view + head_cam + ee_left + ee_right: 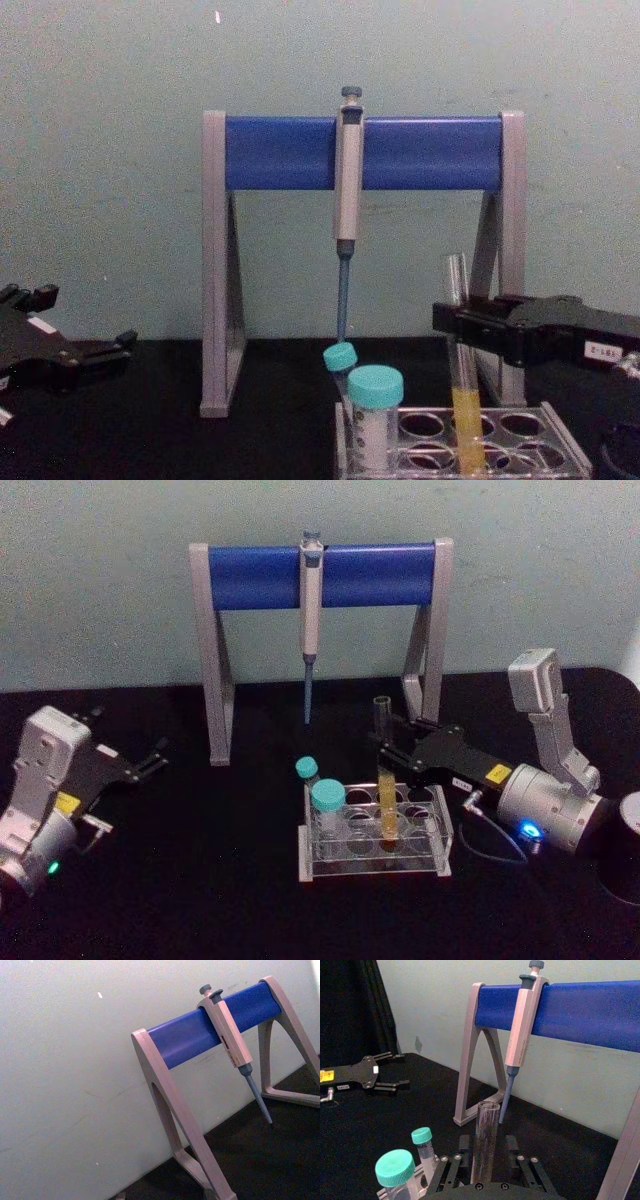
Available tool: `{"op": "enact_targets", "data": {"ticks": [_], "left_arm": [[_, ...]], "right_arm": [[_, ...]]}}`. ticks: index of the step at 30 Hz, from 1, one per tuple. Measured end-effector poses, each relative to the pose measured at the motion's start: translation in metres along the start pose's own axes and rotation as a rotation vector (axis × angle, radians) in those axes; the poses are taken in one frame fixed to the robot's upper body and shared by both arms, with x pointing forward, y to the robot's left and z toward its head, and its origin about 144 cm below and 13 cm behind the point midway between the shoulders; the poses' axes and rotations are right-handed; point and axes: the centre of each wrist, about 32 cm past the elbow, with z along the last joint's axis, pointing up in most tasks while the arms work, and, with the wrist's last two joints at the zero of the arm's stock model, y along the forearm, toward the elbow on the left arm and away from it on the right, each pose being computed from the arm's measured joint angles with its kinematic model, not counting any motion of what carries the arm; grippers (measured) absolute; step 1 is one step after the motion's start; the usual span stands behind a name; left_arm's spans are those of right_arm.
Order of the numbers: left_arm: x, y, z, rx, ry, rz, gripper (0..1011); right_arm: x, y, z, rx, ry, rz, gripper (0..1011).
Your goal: Pick up the test tube from the test tube rack, shake it, then place it back into the test tube rack.
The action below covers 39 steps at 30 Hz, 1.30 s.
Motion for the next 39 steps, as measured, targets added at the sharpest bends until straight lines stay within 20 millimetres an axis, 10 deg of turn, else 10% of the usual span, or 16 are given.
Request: {"op": "enact_targets", "data": {"ticks": [9,39], "left_arm": [[0.0,0.0,0.0,0.0,0.0,0.0,1001],[0.0,0.0,0.0,0.0,0.0,0.0,1001]], "right_arm": [[0.0,0.0,0.0,0.001,0.0,0.0,238],[0.0001,-0.0011,0.0022,0.048,0.041,0.046,232]]}}
